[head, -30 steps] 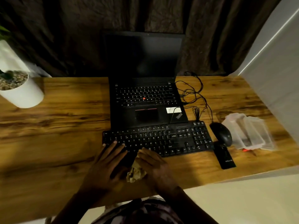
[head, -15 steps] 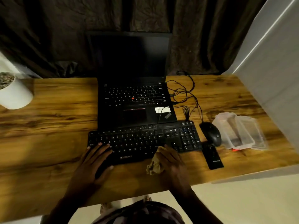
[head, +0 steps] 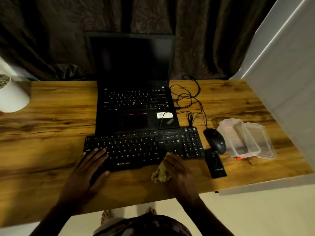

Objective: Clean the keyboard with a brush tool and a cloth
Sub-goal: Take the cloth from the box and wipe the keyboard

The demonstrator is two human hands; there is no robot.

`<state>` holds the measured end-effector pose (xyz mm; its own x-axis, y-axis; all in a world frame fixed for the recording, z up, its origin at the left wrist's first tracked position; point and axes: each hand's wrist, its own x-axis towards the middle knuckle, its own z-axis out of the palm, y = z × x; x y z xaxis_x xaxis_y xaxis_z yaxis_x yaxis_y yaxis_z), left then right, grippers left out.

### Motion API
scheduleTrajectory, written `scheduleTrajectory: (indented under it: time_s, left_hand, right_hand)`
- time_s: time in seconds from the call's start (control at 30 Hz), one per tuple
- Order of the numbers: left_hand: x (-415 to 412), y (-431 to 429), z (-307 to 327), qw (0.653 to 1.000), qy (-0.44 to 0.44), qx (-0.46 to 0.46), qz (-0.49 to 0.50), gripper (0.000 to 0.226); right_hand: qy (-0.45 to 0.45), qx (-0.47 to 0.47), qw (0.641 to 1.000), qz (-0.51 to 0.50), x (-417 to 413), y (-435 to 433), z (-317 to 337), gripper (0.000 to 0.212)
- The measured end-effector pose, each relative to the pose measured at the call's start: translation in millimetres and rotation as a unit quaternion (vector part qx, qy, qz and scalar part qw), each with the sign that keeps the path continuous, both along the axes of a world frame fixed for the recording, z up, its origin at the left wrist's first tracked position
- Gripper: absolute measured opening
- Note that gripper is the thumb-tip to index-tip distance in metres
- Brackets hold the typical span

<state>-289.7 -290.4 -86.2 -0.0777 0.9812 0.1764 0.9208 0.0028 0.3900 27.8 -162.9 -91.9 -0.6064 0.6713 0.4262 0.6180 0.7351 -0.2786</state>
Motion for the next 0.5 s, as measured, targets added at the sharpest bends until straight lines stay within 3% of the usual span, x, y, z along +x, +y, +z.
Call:
scheduleTrajectory:
  time_s: [0.07,0.23,0.4,0.5]
  left_hand:
    - [1,-1,2,1.000,-0.008,0.002,0.006,0.061]
    - [2,-1,2,1.000,0.004,-0.002,0.008,0.061]
    - [1,-2,3,1.000,0.002,-0.003,0.012,0.061]
    - [1,0,2,1.000,-0.001,-0.001,0.014,0.062]
  right_hand:
    - [-0.005,0.006,1.000,0.019,7,0,1,0.042]
    - [-0.021,-0.014,0.997,-0.067,30,18,8,0.047]
    - [-0.018,0.034,0.999,0.009,18,14,14,0.039]
    - [-0.007,-0.001,1.000,-0.030,30,25,7,0.045]
